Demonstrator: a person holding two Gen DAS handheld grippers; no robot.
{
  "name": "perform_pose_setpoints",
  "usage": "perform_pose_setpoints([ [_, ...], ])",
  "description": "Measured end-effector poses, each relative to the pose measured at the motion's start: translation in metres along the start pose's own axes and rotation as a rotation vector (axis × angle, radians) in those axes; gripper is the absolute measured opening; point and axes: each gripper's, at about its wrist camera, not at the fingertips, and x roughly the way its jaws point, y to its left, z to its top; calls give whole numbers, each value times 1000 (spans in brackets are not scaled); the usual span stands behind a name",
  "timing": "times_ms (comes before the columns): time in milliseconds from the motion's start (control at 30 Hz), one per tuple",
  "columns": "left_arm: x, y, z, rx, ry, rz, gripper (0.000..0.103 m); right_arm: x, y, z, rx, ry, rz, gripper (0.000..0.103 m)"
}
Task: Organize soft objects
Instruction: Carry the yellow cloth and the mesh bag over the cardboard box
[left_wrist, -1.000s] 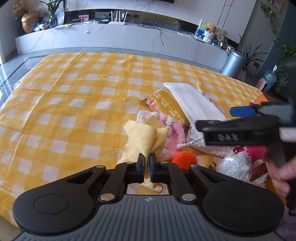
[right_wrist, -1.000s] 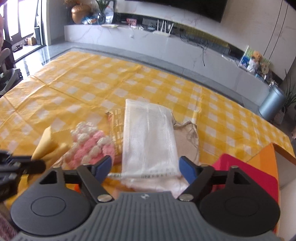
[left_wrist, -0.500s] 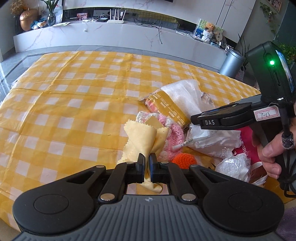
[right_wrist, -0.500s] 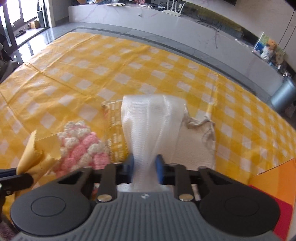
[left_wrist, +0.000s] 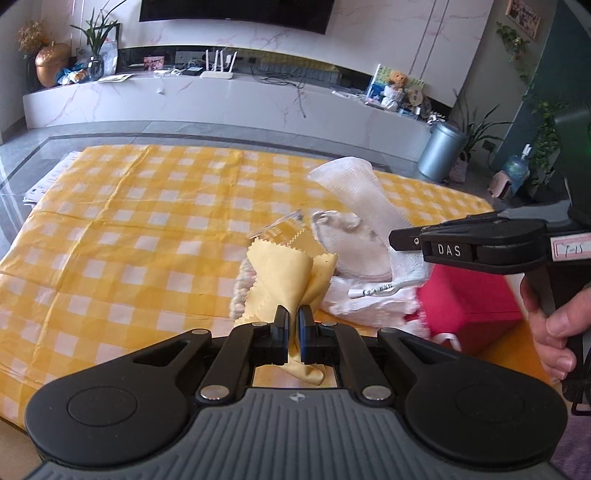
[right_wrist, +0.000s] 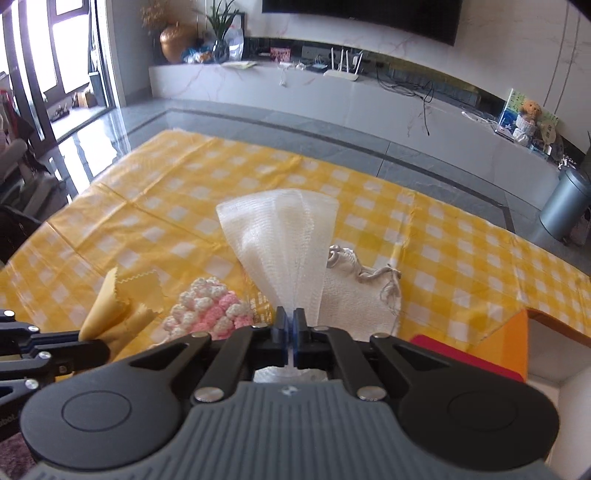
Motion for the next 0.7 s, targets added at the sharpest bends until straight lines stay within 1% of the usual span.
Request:
perform_pose_setpoints([
  [200, -31, -38, -2, 20, -14, -95, 6, -68, -23, -24, 45, -53, -9, 0],
  [300, -40, -65, -3, 52, -8, -157, 6, -102, -44, -41, 90, -75, -19, 0],
  [400, -46, -99, -2, 106, -9, -202, 6, -135, -70, -62, 137, -96, -36, 0],
  [567, -43, -159, 1, 216, -4, -261, 6, -177, -113, -98, 203, -112, -98, 0],
  [700, -26, -204, 0, 293, 36, -308, 6, -193, -142, -123, 243, -103, -153, 0],
])
